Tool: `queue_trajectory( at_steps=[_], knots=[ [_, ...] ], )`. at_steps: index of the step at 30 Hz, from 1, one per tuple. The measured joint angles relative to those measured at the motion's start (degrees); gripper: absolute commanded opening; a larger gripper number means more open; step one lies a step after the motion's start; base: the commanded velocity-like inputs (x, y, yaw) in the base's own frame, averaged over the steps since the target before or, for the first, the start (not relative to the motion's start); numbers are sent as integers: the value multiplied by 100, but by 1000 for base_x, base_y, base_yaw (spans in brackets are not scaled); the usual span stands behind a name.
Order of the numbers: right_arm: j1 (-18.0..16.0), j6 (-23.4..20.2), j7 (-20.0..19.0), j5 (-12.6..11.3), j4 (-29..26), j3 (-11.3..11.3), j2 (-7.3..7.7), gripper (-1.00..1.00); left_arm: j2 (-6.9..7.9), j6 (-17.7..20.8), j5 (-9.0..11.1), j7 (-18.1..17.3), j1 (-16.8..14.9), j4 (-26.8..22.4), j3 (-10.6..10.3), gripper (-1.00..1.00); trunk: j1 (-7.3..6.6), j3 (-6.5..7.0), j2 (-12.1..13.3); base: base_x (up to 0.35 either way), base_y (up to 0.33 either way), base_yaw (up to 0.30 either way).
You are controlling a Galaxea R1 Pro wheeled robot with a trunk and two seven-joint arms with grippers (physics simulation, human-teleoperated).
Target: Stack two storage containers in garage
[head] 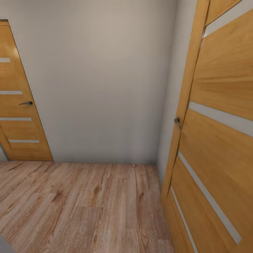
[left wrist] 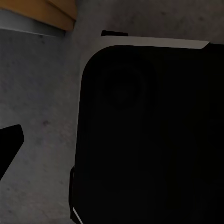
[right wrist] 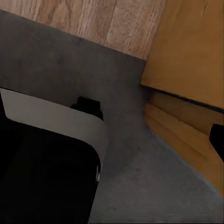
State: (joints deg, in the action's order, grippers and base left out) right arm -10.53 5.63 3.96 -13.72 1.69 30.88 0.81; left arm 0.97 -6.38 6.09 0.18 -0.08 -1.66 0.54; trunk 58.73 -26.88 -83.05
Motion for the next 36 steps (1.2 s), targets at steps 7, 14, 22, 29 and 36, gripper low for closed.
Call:
queue_trajectory(
  at_steps=[7, 14, 22, 29, 36],
  knots=[
    [171, 62, -252, -45, 5, -1, 40, 100, 0, 0, 0, 0, 0, 0, 0, 100, 0, 0, 0, 0, 0, 0],
    [352, 310, -360, -489, 7, 0, 198, 100, 0, 0, 0, 0, 0, 0, 0, 100, 0, 0, 0, 0, 0, 0],
    [374, 335, -588, -457, 1, 3, 215, 100, 0, 0, 0, 0, 0, 0, 1, 100, 0, 0, 0, 0, 0, 0],
    [374, 335, -633, -427, -2, 11, 212, 100, 0, 0, 0, 0, 0, 0, 0, 100, 0, 0, 0, 0, 0, 0],
    [374, 335, -634, -417, -2, 15, 211, 100, 0, -1, 0, 0, 0, 0, 0, 100, 0, 0, 0, 0, 0, 0]
  ],
)
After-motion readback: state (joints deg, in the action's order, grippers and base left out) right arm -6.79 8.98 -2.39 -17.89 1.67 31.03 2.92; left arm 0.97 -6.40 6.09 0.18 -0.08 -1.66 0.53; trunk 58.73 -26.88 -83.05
